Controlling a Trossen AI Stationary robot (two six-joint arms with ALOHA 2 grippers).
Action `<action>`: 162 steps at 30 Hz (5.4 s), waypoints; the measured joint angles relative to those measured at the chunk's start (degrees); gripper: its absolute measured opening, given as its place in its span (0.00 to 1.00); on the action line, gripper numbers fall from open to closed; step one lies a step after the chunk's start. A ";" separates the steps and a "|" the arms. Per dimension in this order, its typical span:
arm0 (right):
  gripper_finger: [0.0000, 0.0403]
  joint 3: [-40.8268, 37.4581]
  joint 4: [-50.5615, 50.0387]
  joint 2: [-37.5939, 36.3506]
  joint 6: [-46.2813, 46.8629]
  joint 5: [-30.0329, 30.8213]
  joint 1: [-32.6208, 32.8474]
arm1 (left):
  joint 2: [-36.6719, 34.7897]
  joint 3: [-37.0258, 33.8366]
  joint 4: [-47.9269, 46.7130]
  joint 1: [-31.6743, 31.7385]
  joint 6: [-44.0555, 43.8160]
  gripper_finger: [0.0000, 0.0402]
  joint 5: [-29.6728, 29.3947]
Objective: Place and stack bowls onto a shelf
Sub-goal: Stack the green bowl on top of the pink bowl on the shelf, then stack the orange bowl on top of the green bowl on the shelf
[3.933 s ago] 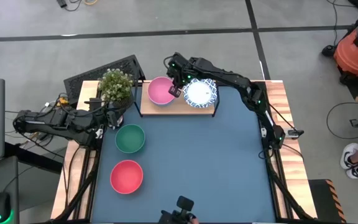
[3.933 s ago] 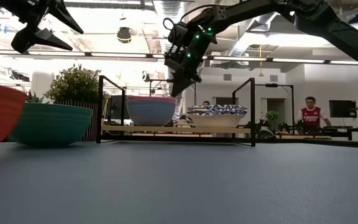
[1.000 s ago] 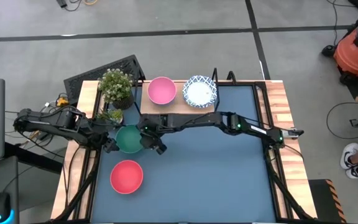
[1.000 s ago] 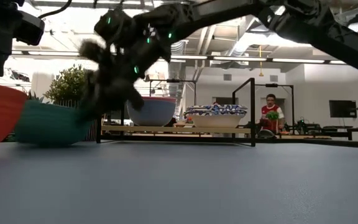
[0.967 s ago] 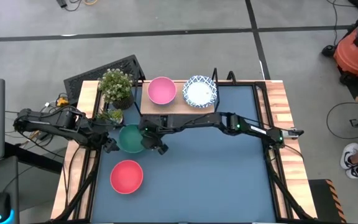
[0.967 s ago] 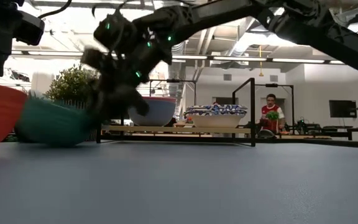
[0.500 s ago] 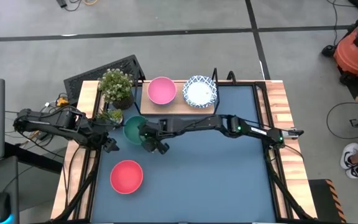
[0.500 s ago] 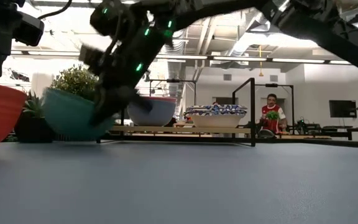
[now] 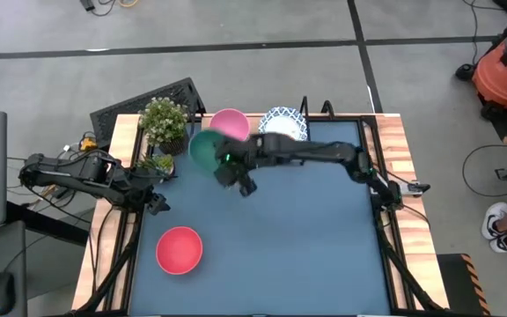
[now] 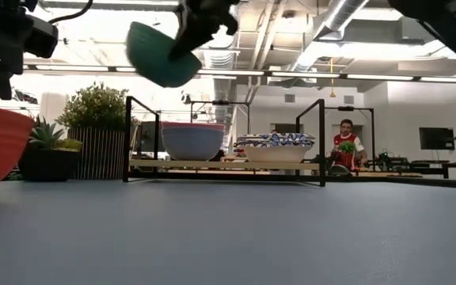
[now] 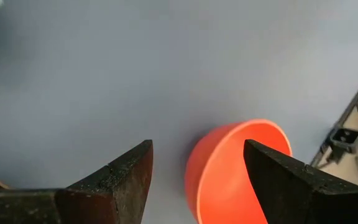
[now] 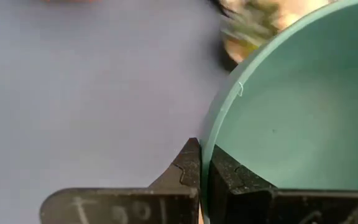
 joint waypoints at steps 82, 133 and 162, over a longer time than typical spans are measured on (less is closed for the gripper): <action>0.09 -0.82 5.22 1.54 18.50 1.09 -14.14 | 0.02 0.00 0.23 0.00 -1.79 0.59 -12.85; 0.23 -10.14 25.78 1.51 8.93 -19.26 9.06 | 0.01 -0.02 -1.12 0.00 5.98 0.59 -8.71; 0.53 -10.11 38.69 15.83 -5.93 -20.60 16.60 | 0.02 -0.02 -2.63 0.00 6.18 0.59 -6.14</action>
